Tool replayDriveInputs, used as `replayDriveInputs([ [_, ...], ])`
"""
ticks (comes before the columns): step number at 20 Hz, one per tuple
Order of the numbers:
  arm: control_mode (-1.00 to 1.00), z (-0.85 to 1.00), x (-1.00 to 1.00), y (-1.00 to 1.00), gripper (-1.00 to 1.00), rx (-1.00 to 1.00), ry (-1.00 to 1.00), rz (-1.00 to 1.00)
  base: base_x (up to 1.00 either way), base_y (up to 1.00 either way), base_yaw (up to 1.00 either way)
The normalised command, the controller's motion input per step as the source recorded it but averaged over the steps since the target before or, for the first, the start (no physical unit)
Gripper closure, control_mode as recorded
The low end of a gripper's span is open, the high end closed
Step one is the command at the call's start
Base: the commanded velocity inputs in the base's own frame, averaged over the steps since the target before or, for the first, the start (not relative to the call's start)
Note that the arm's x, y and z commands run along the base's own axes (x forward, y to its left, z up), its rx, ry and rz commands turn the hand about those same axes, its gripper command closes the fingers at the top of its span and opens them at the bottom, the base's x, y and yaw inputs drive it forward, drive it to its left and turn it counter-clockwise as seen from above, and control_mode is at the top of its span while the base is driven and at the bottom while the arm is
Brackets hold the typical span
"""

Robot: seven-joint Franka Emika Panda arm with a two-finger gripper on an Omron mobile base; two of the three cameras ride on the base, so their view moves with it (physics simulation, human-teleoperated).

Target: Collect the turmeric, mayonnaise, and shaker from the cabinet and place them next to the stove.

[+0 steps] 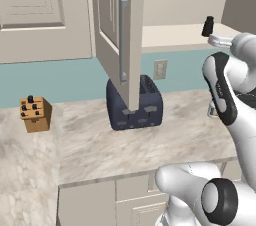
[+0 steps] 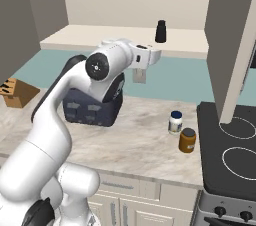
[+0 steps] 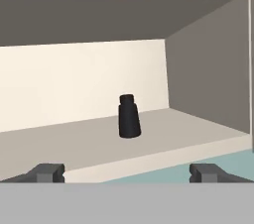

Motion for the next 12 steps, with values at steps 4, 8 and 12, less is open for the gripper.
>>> replayDriveInputs([
  [4,-1.0,0.0,0.05,0.0,-1.0,0.0,0.01,0.0,0.0,0.0,0.0],
  [8,-1.0,0.06,0.05,-0.06,-1.0,0.0,0.01,0.0,0.0,0.0,0.0],
  [12,-1.0,0.18,0.0,-0.1,-1.0,0.0,0.0,-0.01,0.0,0.0,0.0],
])
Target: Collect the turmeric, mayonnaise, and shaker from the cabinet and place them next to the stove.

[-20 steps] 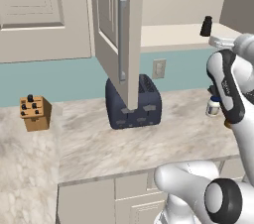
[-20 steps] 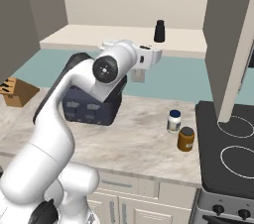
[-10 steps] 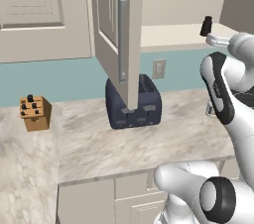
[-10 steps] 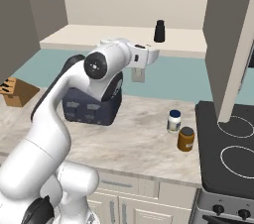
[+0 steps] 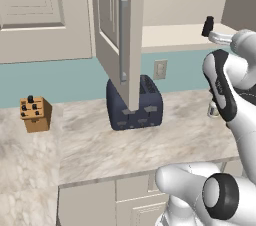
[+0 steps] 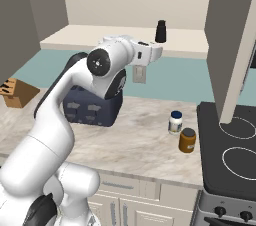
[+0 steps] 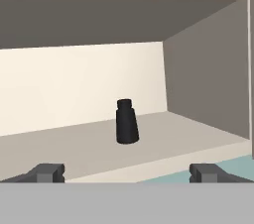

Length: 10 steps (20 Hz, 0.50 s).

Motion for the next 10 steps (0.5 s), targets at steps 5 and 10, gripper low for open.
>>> replayDriveInputs([
  [5,-1.0,0.15,0.07,0.0,-1.0,-0.02,0.02,-0.02,0.0,0.0,0.0],
  [10,-1.0,0.14,0.22,0.0,-1.0,-0.05,0.07,0.0,0.0,0.0,0.0],
])
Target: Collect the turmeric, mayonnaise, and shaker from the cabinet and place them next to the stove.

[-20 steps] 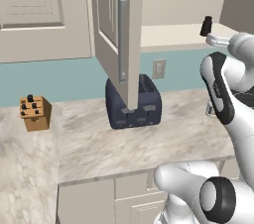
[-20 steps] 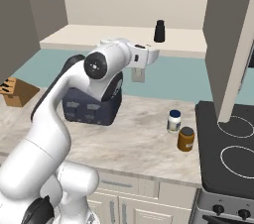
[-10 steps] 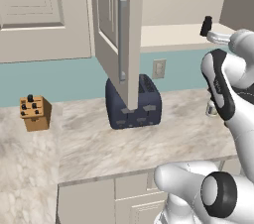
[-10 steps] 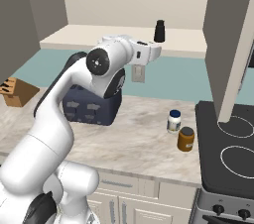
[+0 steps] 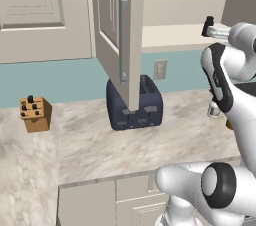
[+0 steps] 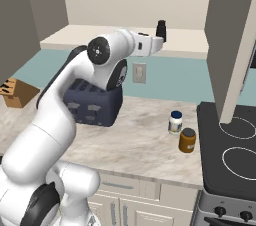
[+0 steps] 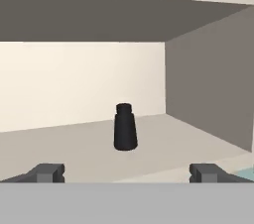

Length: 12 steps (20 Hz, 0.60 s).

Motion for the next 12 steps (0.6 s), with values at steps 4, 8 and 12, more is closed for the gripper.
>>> replayDriveInputs([
  [4,-1.0,0.12,0.25,0.0,-1.0,-0.07,0.1,0.0,0.0,0.0,0.0],
  [8,-1.0,0.07,0.27,-0.01,-1.0,-0.01,0.08,0.0,0.0,0.0,0.0],
  [12,-1.0,0.0,0.31,-0.01,-1.0,0.0,0.04,0.0,0.0,0.0,0.0],
])
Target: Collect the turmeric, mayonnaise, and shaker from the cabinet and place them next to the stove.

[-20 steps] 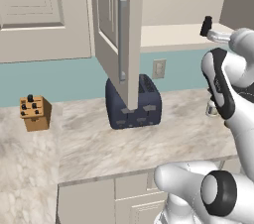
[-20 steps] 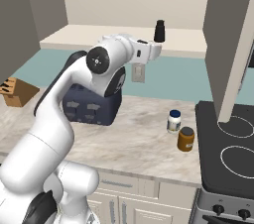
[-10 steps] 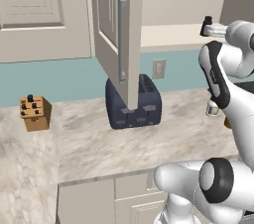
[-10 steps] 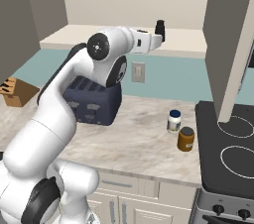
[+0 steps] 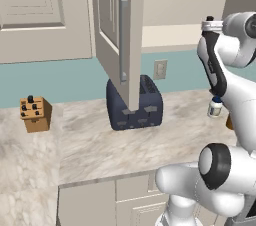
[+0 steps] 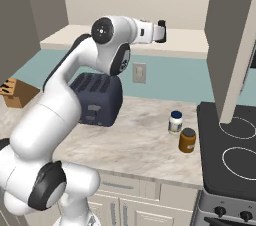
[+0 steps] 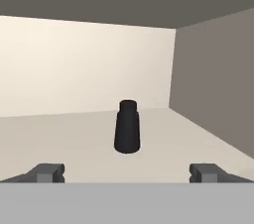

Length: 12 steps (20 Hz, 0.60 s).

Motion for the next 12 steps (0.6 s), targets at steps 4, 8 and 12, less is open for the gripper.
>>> replayDriveInputs([
  [4,-1.0,0.0,0.33,-0.01,-1.0,0.0,0.03,0.0,0.0,0.0,0.0],
  [8,-1.0,-0.01,0.34,-0.06,-1.0,0.0,0.04,0.0,0.0,0.0,0.0],
  [12,-1.0,-0.05,0.32,-0.09,-1.0,0.0,0.04,0.0,0.0,0.0,0.0],
])
